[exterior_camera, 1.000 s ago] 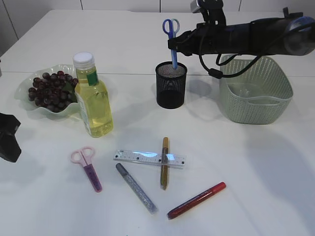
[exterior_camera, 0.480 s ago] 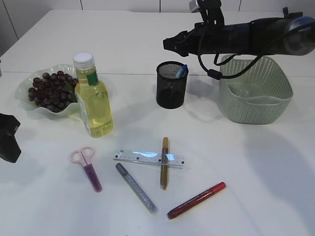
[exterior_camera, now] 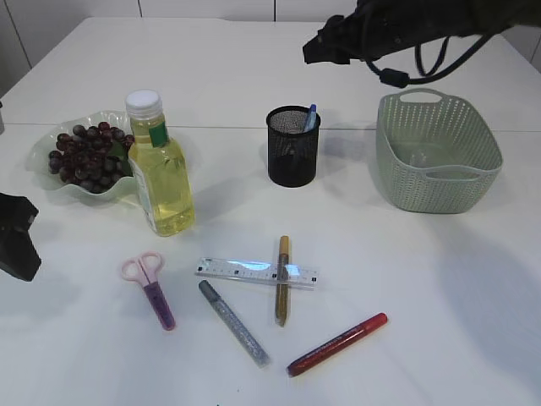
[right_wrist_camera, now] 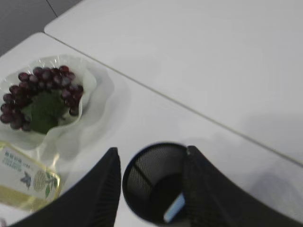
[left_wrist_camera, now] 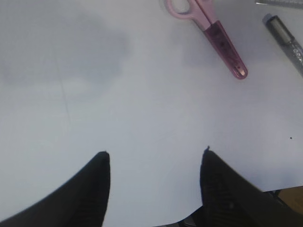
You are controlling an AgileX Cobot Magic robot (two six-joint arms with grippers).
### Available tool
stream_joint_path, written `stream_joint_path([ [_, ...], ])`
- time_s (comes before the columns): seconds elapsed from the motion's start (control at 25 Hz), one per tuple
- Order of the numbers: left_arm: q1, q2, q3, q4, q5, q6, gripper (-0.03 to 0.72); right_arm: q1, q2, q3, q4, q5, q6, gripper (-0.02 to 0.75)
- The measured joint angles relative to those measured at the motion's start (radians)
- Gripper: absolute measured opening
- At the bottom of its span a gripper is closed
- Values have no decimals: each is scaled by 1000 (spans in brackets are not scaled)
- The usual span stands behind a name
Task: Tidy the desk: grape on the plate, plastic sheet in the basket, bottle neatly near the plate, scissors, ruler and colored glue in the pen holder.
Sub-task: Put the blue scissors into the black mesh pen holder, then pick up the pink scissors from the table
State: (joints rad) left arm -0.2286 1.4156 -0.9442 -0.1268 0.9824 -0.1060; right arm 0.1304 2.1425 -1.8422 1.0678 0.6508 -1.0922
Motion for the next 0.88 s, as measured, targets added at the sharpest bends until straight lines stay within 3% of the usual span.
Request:
stream_joint_path([
  [0.16,0,0,0,-17,0,0,442,0,-108,0,-425,151,454,353],
  [0.28,0,0,0,-20,-9,0,442,8,-177,0,-607,286,695,353],
  [0.56,0,0,0,-79,-50,0,426,80,-293,43,-828,429,948,353],
  [0.88,-2,0,0,-184,-91,-48,417,209,-352,240,-1021,526,1092,353],
])
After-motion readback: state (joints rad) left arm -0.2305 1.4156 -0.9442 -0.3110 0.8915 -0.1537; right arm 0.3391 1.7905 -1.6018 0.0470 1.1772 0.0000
